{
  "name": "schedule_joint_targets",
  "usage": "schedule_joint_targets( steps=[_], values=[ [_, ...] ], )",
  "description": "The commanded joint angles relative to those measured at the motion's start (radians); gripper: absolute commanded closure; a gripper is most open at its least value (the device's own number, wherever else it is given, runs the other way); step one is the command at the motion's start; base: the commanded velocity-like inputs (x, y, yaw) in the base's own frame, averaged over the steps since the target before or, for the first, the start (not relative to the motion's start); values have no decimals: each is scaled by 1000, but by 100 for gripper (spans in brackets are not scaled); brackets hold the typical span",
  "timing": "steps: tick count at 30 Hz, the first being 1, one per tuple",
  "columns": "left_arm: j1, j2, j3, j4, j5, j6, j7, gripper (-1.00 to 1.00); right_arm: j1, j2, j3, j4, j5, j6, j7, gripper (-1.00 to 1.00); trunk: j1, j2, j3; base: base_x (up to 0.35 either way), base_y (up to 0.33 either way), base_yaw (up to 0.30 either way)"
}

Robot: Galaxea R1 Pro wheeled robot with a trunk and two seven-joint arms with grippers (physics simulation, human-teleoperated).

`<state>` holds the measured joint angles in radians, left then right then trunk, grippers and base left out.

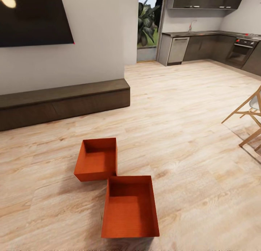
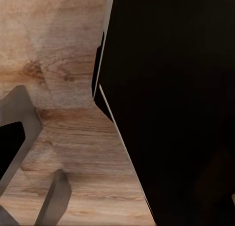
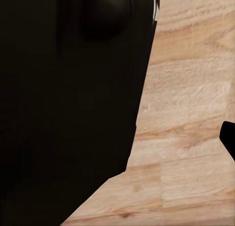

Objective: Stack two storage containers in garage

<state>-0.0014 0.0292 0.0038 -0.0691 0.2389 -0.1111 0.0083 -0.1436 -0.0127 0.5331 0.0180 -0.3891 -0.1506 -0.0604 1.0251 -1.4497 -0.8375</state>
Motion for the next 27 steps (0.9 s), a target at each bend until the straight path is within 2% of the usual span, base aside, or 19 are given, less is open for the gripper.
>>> schedule_joint_targets(
  steps=[1, 15, 27],
  values=[
    [0, 0, 0, 0, 3, -2, 1, -100, -1, 0, 8, 2, -8, -4, -1, -100, 0, 0, -2, 0, 0, 0],
    [0, 0, 0, 0, 3, -2, 1, -100, -1, 0, 9, 2, -7, -4, -1, -100, 0, 0, -21, 0, 0, 0],
    [0, 0, -1, 0, 4, -2, 0, -100, -1, 0, 10, 2, -6, -4, 0, -100, 0, 0, -24, 0, 0, 0]
  ],
)
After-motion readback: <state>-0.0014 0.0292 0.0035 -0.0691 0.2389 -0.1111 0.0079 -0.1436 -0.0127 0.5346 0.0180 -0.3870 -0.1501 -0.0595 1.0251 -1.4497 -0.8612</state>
